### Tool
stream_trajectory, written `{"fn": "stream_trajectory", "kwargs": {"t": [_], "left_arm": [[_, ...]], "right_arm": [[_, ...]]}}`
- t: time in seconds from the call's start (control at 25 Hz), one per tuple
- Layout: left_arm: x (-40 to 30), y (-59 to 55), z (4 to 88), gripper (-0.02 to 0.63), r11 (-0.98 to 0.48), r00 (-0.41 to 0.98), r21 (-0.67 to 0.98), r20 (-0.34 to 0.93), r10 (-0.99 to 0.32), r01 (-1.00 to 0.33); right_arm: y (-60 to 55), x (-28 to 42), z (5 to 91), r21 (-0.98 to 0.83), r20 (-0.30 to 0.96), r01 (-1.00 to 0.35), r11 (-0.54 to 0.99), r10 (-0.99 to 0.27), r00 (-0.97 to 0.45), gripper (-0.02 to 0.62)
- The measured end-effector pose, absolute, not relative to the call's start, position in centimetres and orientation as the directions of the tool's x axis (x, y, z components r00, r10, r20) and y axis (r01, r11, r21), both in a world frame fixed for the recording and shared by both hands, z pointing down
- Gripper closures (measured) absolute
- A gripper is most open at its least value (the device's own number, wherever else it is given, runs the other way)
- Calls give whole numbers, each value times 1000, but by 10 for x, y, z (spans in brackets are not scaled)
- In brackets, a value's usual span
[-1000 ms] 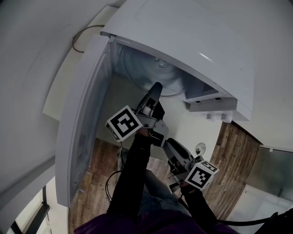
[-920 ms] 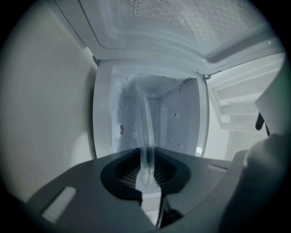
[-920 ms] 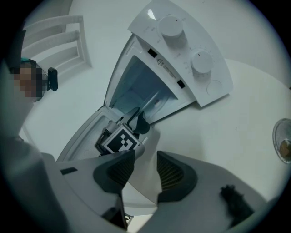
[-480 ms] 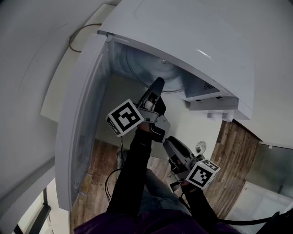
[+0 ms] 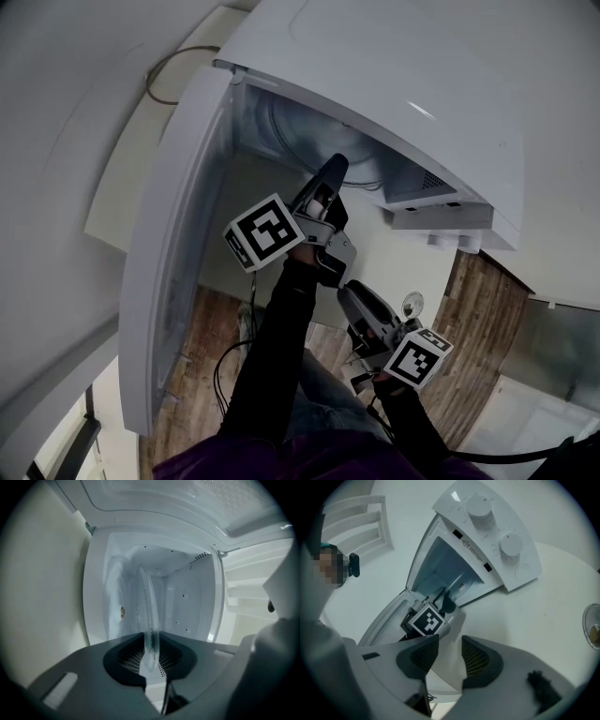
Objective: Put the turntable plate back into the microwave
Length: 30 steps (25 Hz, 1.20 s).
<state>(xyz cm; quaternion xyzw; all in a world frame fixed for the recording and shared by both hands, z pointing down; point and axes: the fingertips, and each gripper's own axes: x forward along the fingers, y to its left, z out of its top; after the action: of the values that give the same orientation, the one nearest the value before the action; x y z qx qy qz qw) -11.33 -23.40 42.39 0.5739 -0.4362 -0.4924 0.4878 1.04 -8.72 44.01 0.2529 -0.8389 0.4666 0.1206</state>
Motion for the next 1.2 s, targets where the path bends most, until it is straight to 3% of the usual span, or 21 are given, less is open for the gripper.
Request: {"fn": "stream_trajectory", "kwargs": {"t": [1.2], "left_arm": [[-119,-249,431,537,-105,147,994,-107,-983,18]], "right_arm": [[-83,8,443,-727,445,-535,432,-298,-845,436]]}}
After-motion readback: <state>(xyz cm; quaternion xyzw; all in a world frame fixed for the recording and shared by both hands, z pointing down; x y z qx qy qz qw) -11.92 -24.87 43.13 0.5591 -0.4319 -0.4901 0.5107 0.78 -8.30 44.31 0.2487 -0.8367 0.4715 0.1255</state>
